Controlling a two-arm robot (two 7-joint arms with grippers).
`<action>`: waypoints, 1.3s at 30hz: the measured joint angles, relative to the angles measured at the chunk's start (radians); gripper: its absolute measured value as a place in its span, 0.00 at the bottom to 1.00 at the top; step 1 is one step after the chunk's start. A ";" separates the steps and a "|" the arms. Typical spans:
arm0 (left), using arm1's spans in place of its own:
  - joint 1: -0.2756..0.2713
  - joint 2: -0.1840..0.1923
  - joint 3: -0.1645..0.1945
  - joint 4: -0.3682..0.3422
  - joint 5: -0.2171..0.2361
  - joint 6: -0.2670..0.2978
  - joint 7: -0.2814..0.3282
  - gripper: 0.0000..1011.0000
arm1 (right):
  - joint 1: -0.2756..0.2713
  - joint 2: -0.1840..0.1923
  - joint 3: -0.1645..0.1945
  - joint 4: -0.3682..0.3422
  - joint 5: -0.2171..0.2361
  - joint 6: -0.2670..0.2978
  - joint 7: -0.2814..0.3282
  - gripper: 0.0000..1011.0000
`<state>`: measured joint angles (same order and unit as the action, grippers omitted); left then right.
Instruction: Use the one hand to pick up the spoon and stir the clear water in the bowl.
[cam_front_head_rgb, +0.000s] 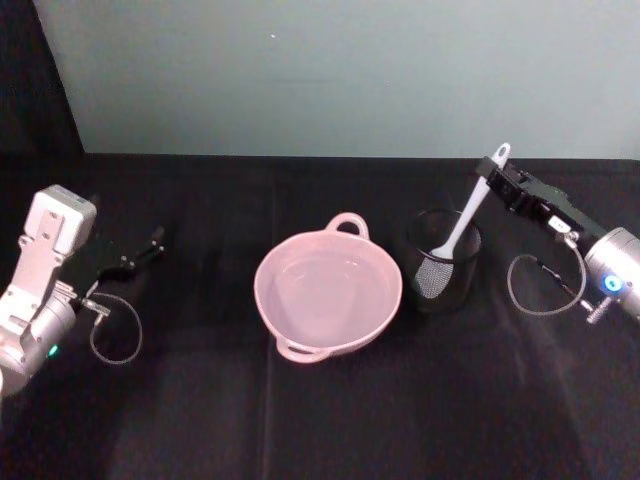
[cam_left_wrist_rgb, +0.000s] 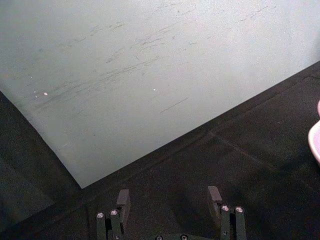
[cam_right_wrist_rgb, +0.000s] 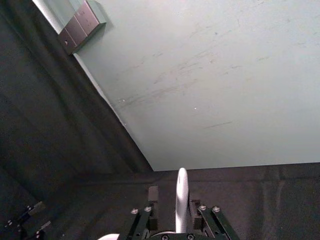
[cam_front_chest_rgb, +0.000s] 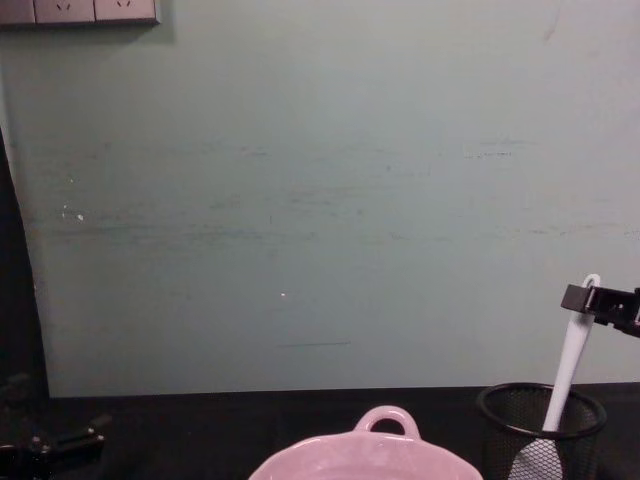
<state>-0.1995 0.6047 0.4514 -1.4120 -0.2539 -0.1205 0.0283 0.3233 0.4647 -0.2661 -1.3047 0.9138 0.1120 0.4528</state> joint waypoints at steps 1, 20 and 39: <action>0.000 0.000 0.000 0.000 0.000 0.000 0.000 1.00 | 0.000 0.000 0.000 0.000 0.000 0.000 0.000 0.38; 0.000 0.000 0.000 0.000 0.000 0.000 0.000 1.00 | 0.000 0.000 0.001 -0.001 -0.002 0.000 0.000 0.94; 0.000 0.000 0.000 0.000 0.000 0.000 0.000 1.00 | -0.057 0.095 -0.028 -0.088 -0.220 -0.106 -0.102 0.99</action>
<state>-0.1995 0.6047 0.4514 -1.4120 -0.2539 -0.1205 0.0283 0.2665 0.5594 -0.2938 -1.3927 0.6937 0.0064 0.3503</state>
